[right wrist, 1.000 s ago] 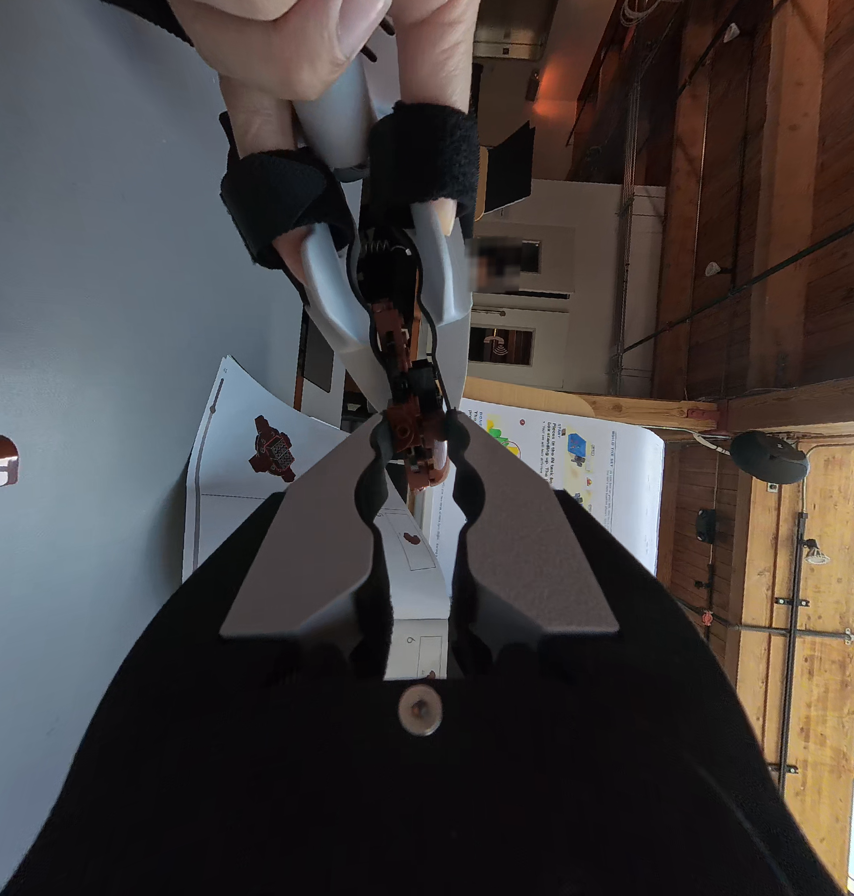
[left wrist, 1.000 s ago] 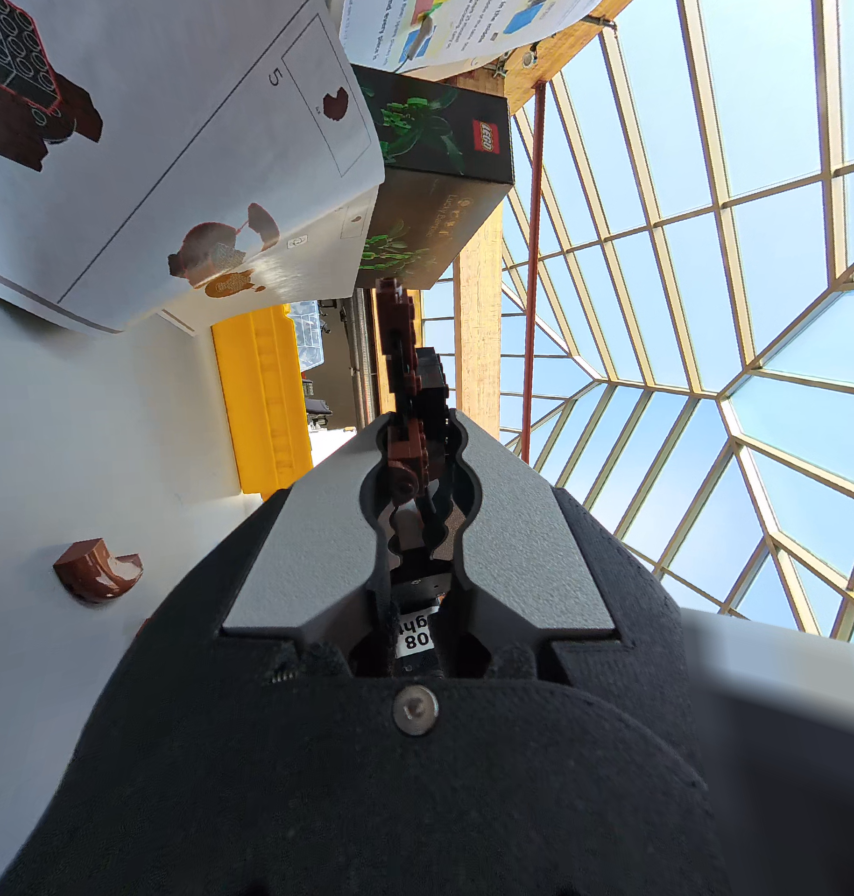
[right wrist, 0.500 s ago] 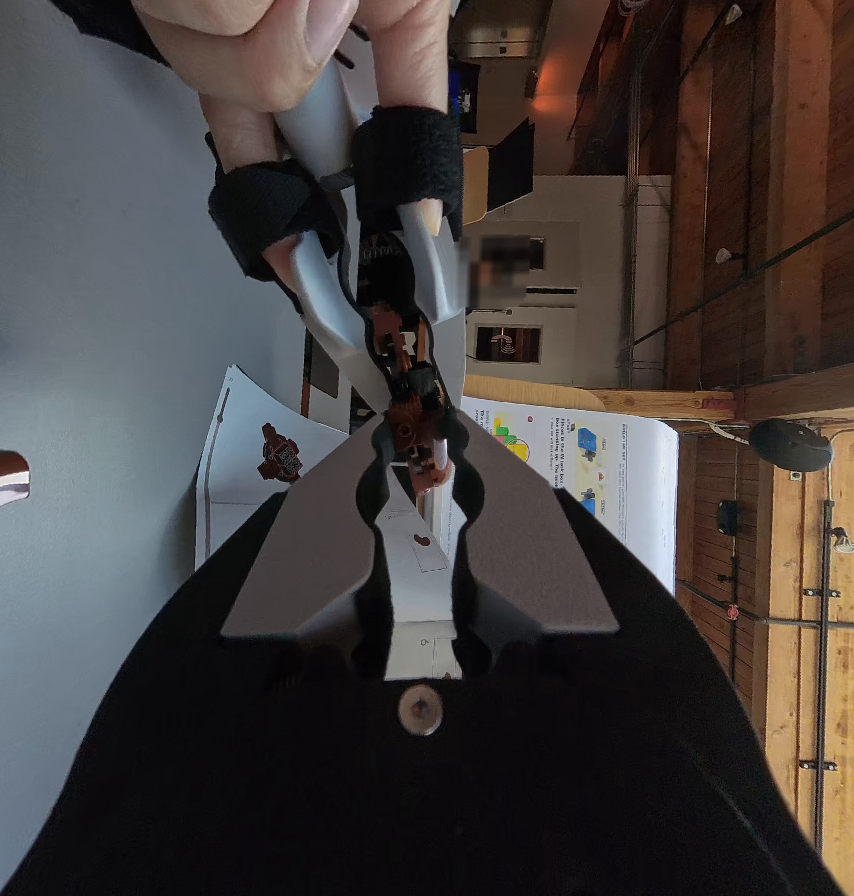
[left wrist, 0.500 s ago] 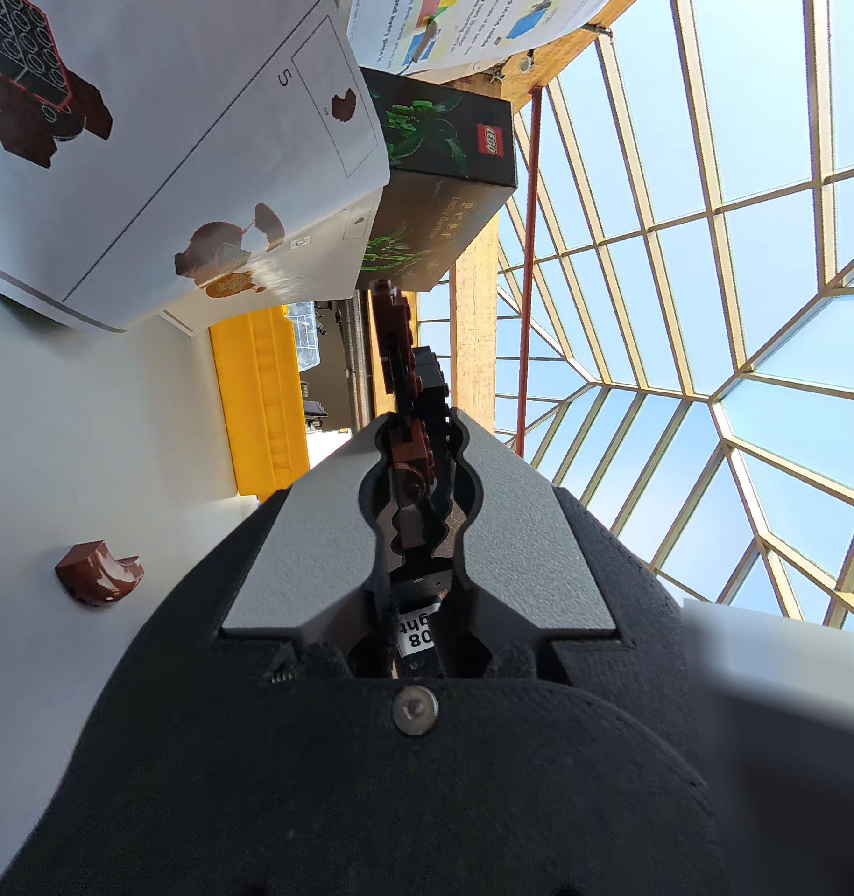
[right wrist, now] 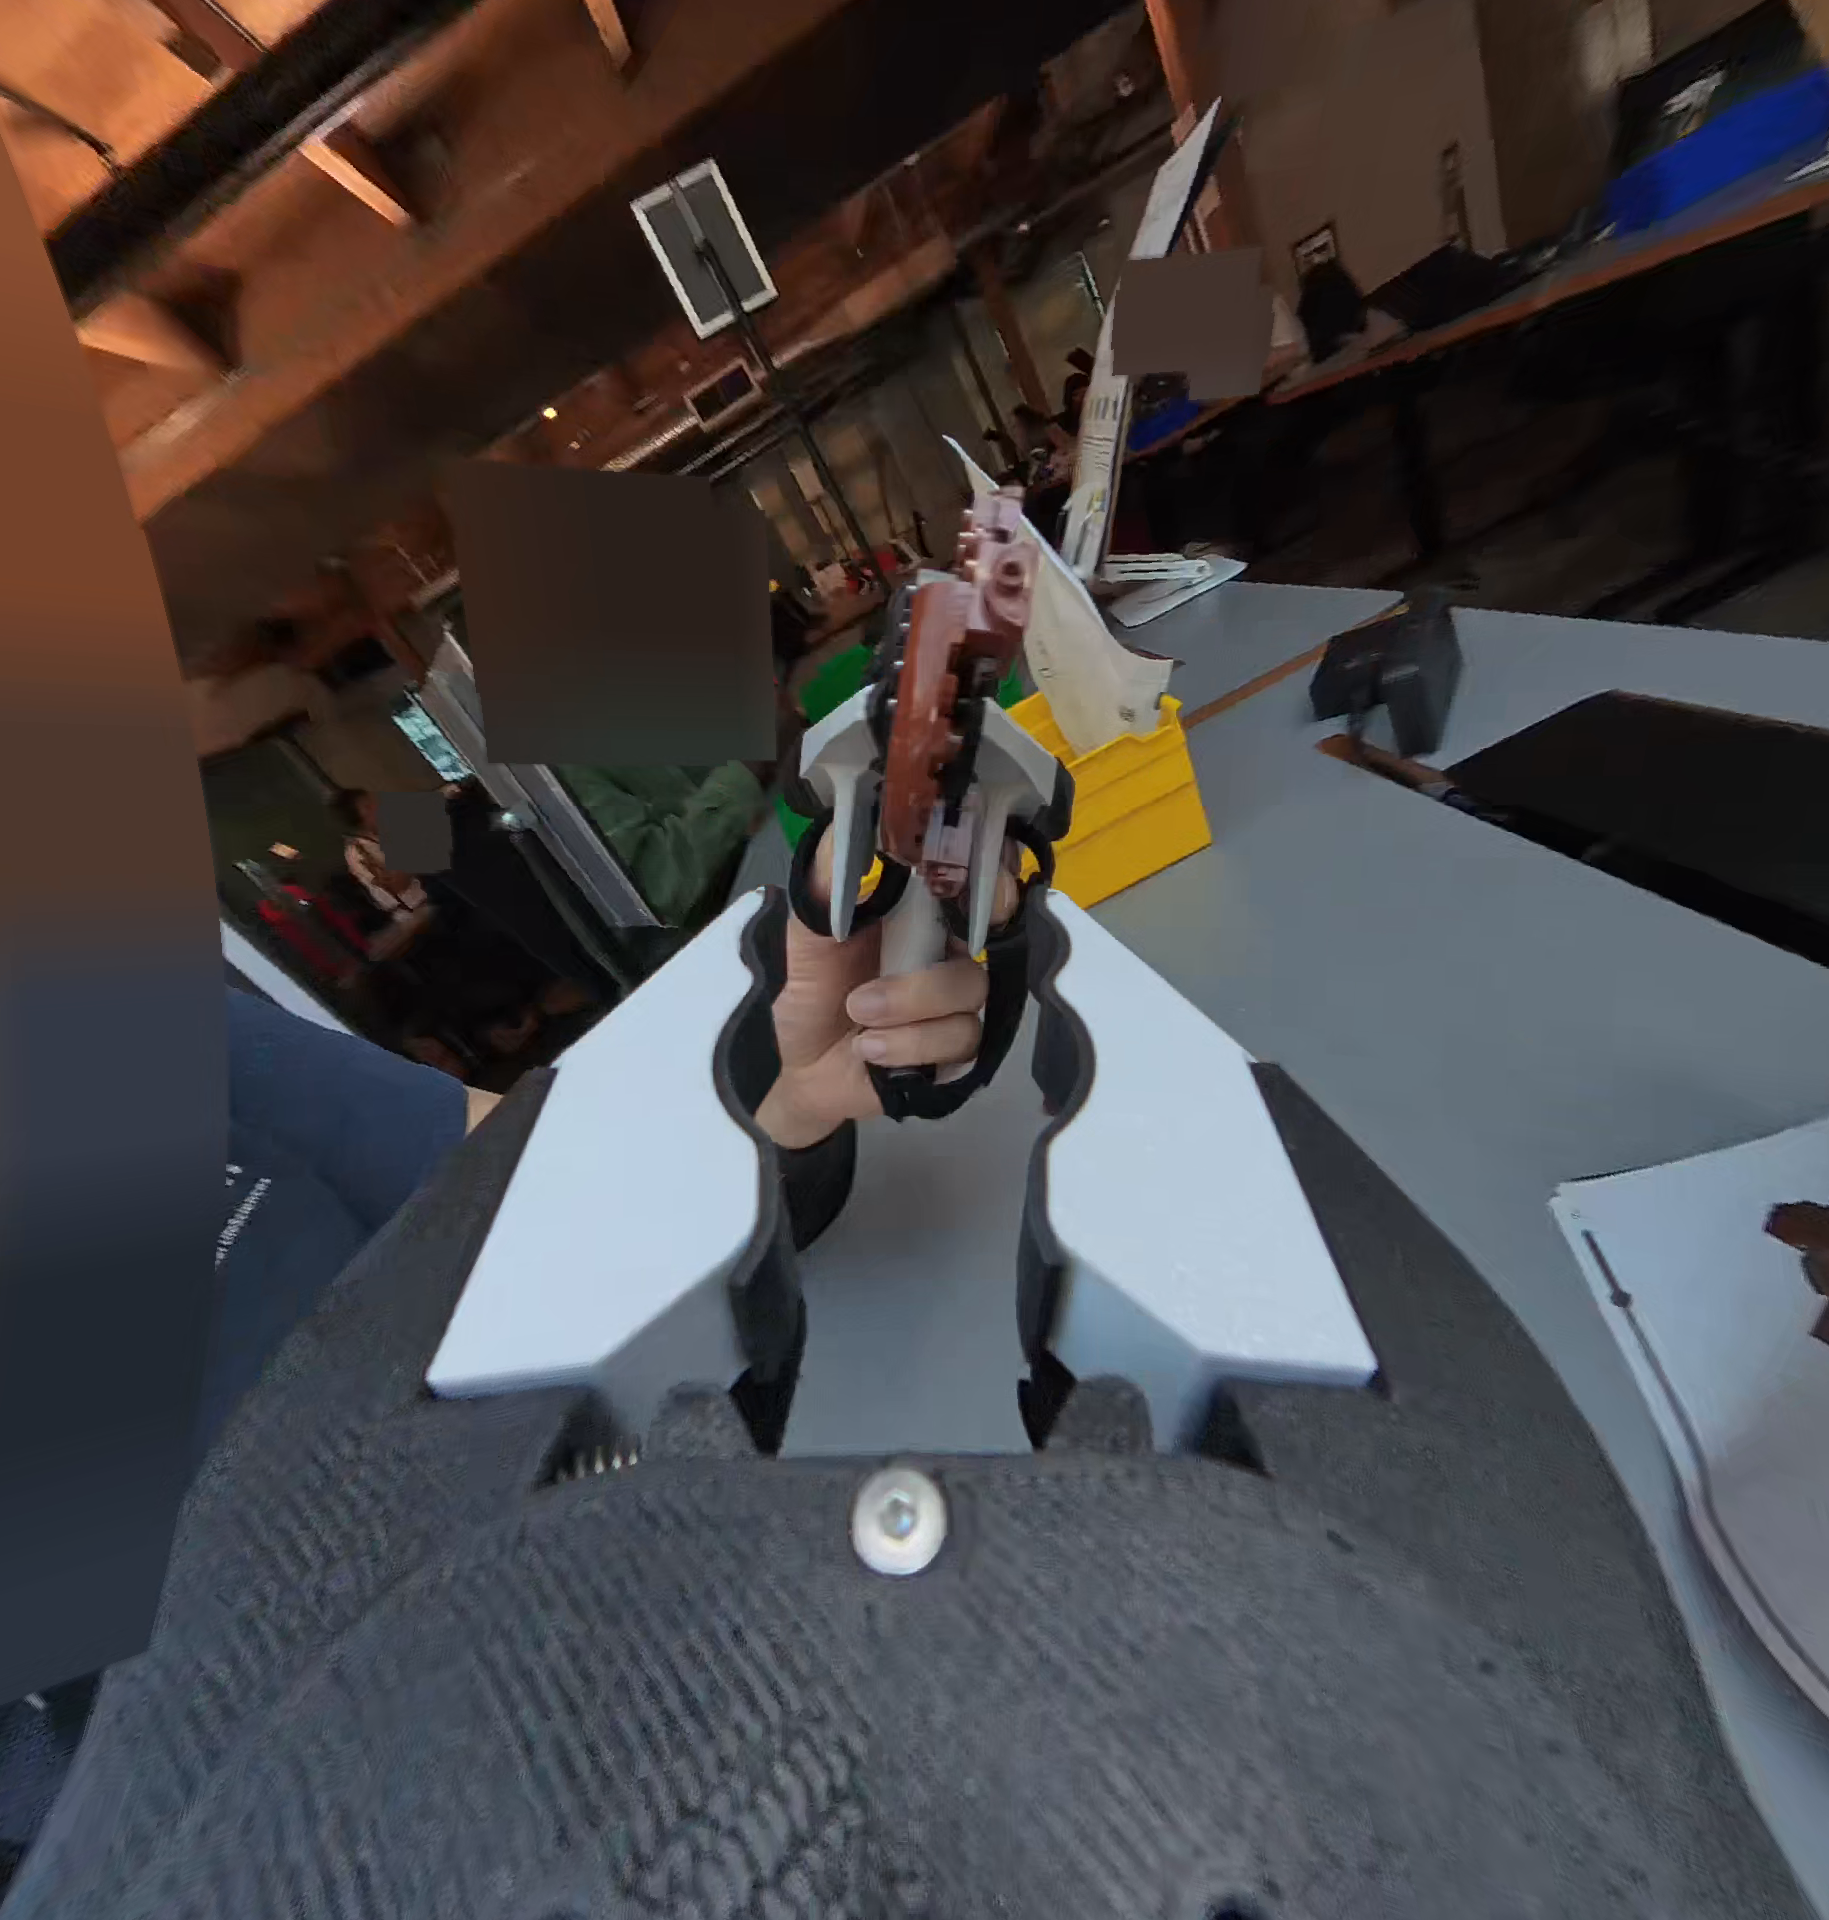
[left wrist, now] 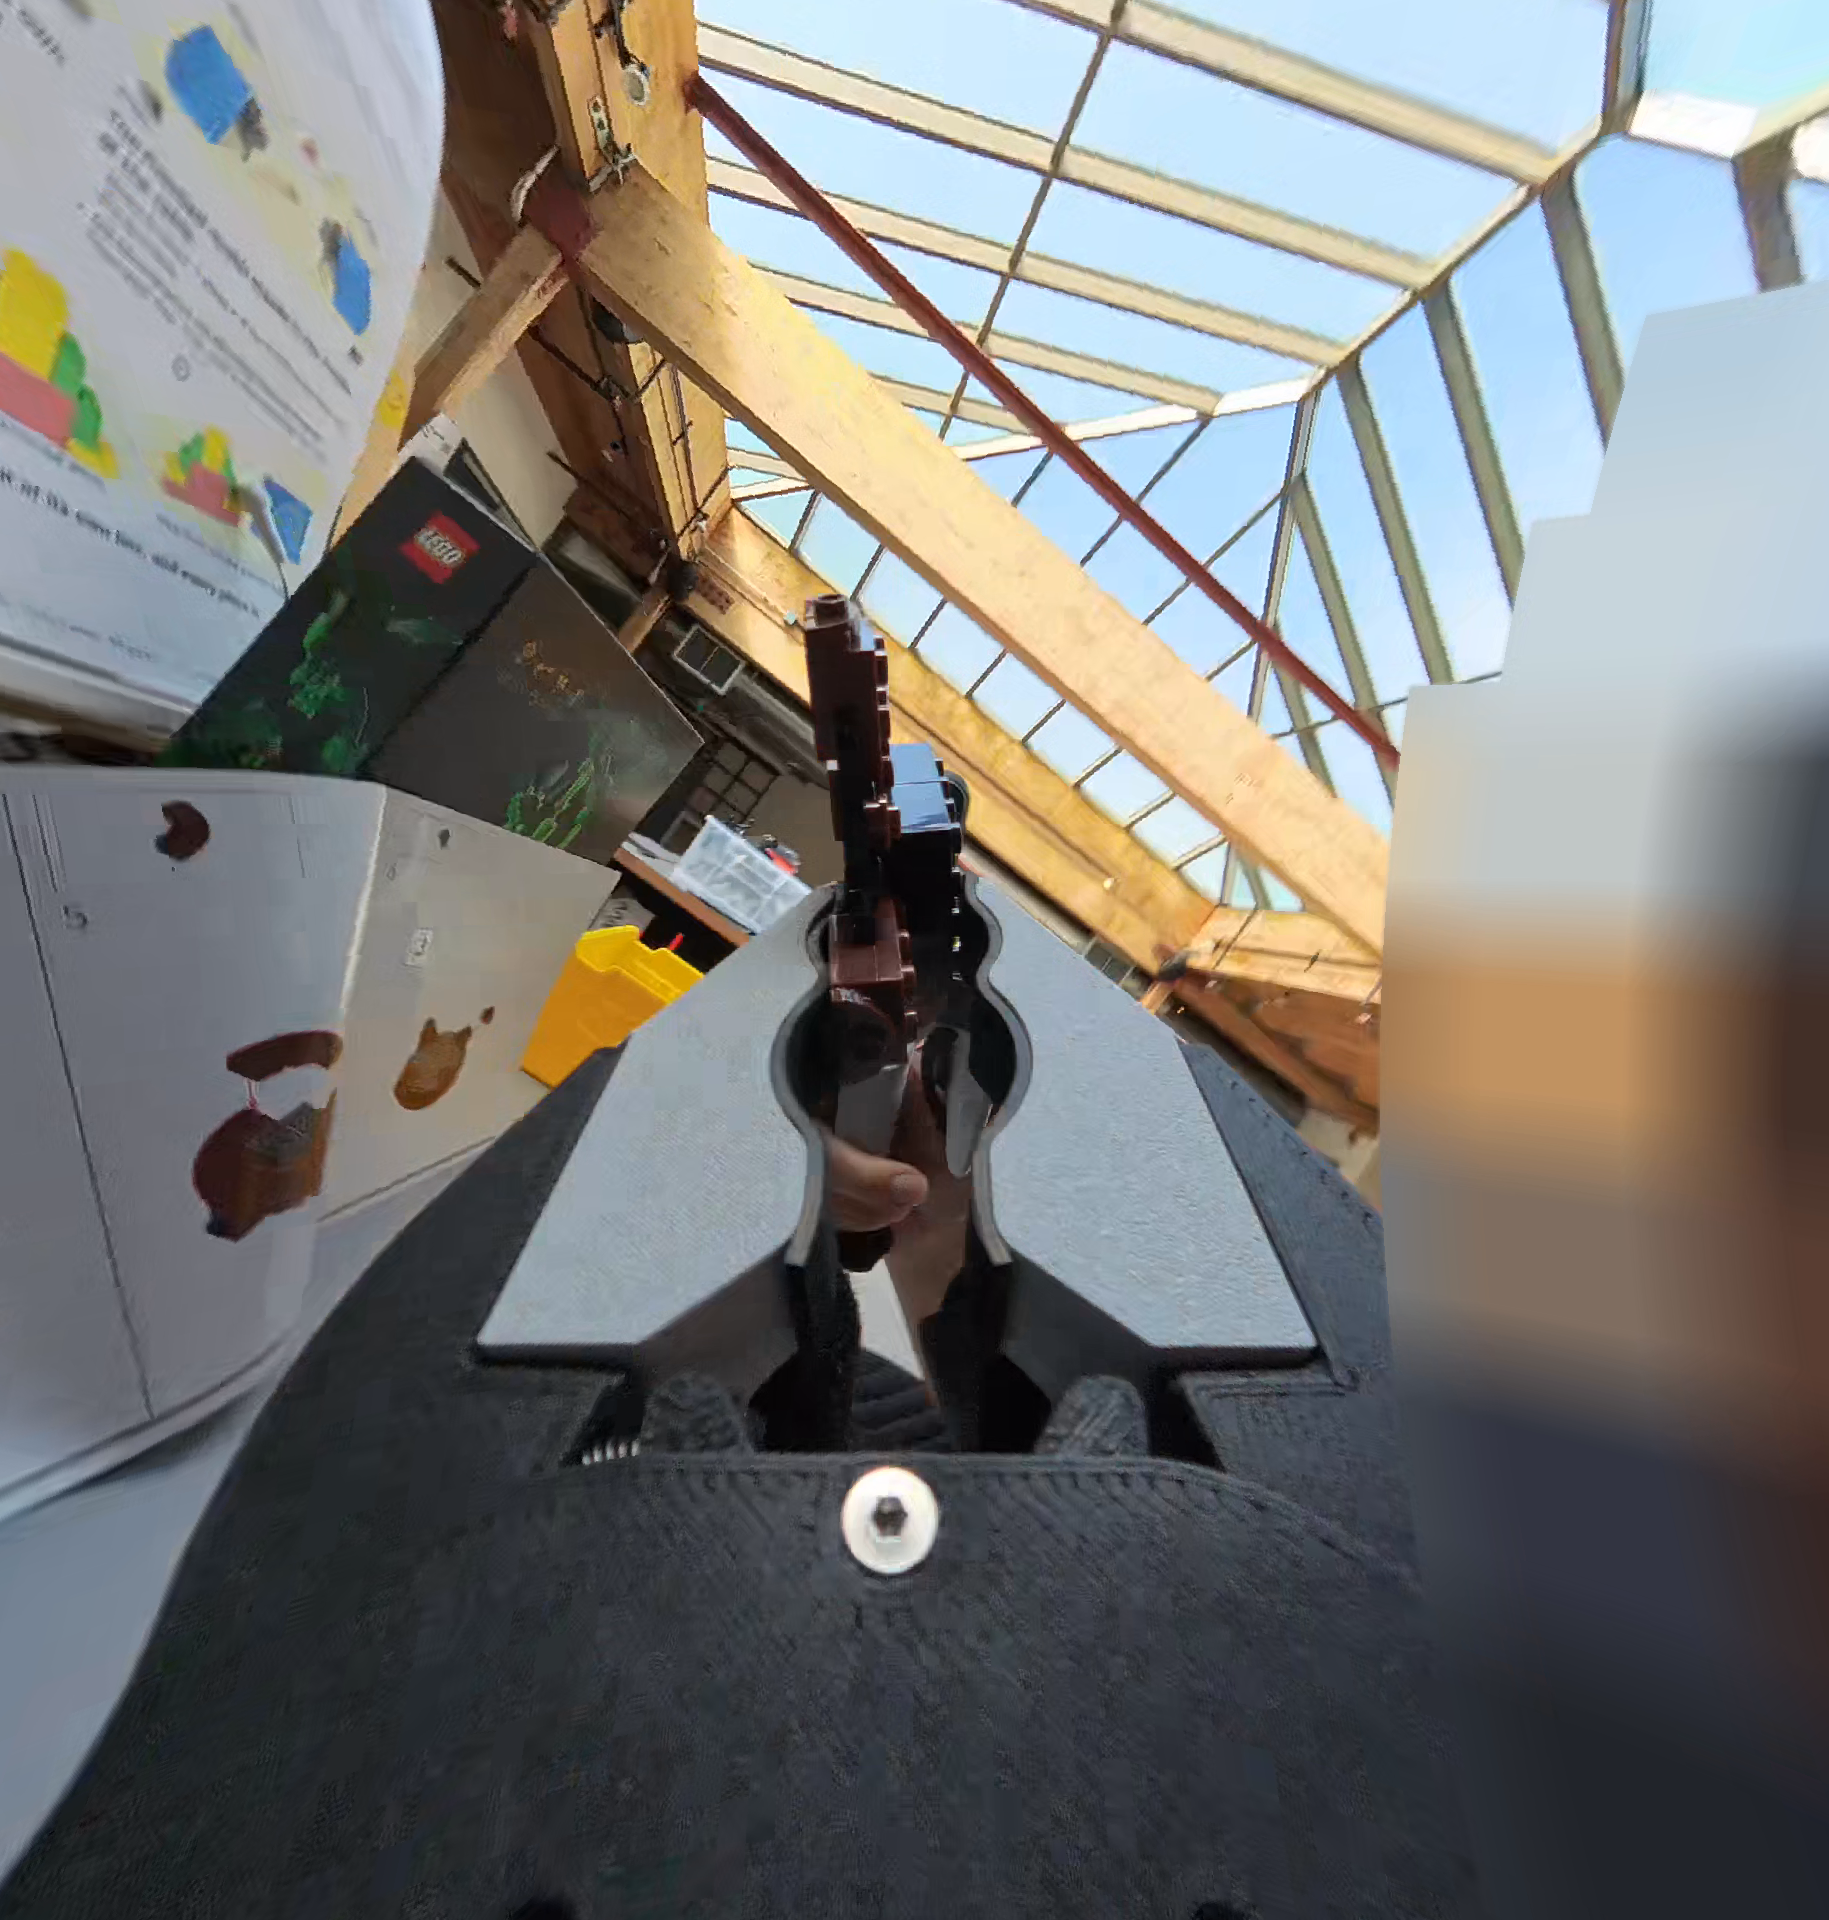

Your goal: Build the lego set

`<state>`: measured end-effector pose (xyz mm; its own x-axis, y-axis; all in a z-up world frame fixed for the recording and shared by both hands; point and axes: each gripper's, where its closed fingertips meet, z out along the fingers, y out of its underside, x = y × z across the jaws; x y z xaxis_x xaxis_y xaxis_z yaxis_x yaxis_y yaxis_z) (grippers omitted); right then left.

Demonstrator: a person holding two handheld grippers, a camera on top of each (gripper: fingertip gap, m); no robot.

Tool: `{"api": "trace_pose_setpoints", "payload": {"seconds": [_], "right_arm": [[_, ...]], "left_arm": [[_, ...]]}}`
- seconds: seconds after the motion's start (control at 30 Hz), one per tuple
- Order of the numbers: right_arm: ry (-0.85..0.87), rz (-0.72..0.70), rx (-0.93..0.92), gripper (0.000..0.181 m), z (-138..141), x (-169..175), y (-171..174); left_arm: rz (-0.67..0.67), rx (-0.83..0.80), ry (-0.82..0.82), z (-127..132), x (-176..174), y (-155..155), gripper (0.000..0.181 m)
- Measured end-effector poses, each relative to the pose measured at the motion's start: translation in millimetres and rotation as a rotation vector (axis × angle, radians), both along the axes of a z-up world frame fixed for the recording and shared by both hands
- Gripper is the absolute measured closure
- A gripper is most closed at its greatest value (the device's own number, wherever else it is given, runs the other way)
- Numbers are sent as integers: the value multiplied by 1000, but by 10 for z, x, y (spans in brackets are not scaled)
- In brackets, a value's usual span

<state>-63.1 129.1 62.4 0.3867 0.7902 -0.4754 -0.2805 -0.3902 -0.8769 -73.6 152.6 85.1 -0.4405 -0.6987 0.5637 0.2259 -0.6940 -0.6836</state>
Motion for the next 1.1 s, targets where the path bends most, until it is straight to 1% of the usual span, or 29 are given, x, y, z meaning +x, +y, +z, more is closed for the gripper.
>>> {"api": "trace_pose_setpoints", "payload": {"seconds": [0.03,0.1,0.13,0.17,0.2,0.23,0.37,0.47,0.5,0.53,0.63,0.73,1.0,1.1], "right_arm": [[32,20,0,140,13,-4,-13],[20,30,57,142,30,-71,-51],[30,52,103,143,87,-129,-109],[45,79,146,149,151,-184,-182],[43,77,168,157,178,-210,-209],[27,59,187,162,183,-219,-209],[14,51,222,162,220,-243,-248],[-9,34,230,157,213,-263,-241],[-15,27,229,157,208,-264,-233],[-15,22,239,161,215,-259,-236],[-1,21,246,161,229,-257,-247],[-14,7,280,162,238,-261,-262],[-33,4,305,162,263,-268,-292],[-8,-6,309,162,291,-282,-282]], "left_arm": [[29,109,9,53,1,-99,164],[60,266,18,129,11,-276,164],[60,322,24,142,22,-355,164],[56,363,30,146,35,-419,164],[54,388,28,154,44,-465,164],[55,399,15,173,41,-497,164],[47,416,-14,214,14,-545,164],[80,470,3,212,15,-558,164],[90,483,10,211,18,-562,164],[92,488,9,217,17,-571,164],[85,480,2,231,16,-584,164],[74,469,-5,240,10,-593,164],[58,449,-20,274,-3,-619,164],[65,446,-29,290,-22,-606,164]]}}
